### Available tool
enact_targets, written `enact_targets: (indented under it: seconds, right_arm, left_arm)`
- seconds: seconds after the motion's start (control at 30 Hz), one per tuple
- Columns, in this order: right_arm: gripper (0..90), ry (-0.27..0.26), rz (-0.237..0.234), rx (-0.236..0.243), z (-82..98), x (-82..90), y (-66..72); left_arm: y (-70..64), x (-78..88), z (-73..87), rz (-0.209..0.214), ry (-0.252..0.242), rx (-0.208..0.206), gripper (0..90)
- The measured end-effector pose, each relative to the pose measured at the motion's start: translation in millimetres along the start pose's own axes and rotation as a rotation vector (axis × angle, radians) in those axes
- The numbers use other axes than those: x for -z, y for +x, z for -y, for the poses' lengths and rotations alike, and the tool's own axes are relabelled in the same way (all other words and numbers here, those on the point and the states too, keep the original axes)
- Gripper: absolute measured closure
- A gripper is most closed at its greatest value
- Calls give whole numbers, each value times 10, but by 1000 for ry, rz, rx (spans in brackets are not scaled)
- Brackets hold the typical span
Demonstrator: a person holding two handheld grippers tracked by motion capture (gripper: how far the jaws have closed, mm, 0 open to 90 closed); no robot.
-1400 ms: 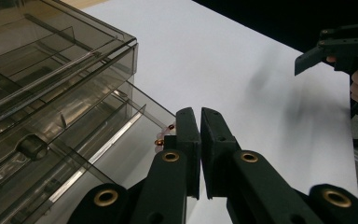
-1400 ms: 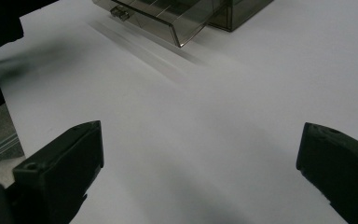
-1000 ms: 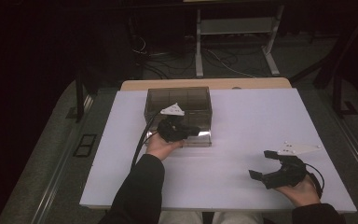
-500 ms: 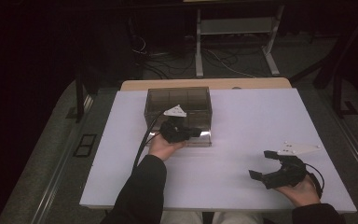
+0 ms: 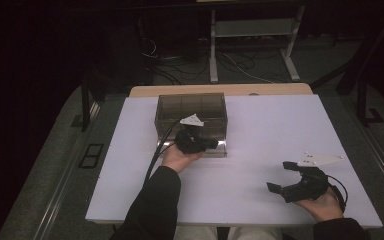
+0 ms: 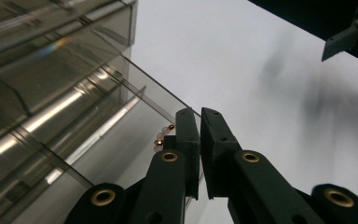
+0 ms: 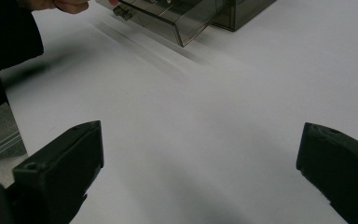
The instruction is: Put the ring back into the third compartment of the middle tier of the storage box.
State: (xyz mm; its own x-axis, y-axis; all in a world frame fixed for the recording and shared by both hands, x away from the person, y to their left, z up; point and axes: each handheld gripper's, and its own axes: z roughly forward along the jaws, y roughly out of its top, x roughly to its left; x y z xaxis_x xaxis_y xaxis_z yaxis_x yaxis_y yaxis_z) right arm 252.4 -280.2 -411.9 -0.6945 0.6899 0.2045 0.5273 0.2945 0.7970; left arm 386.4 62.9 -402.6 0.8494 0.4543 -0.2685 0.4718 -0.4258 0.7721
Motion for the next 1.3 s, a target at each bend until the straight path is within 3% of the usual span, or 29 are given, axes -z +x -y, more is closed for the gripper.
enact_targets:
  seconds: [0.17, 0.57, 0.77, 1.3]
  right_arm:
    - [0, -2, 1, -1, 0, 2, -1]
    - [0, 3, 0, -1, 0, -5, 5]
    - [0, 2, 0, 1, 1, -11, 6]
    - [0, 7, 1, -4, 4, -13, 16]
  left_arm:
    - [-6, -18, 2, 13, 9, 14, 767]
    - [-60, 133, -40, 23, -37, 26, 541]
    - [-117, 248, -61, 24, -37, -2, 461]
    - [-296, 516, -17, 30, -50, -45, 402]
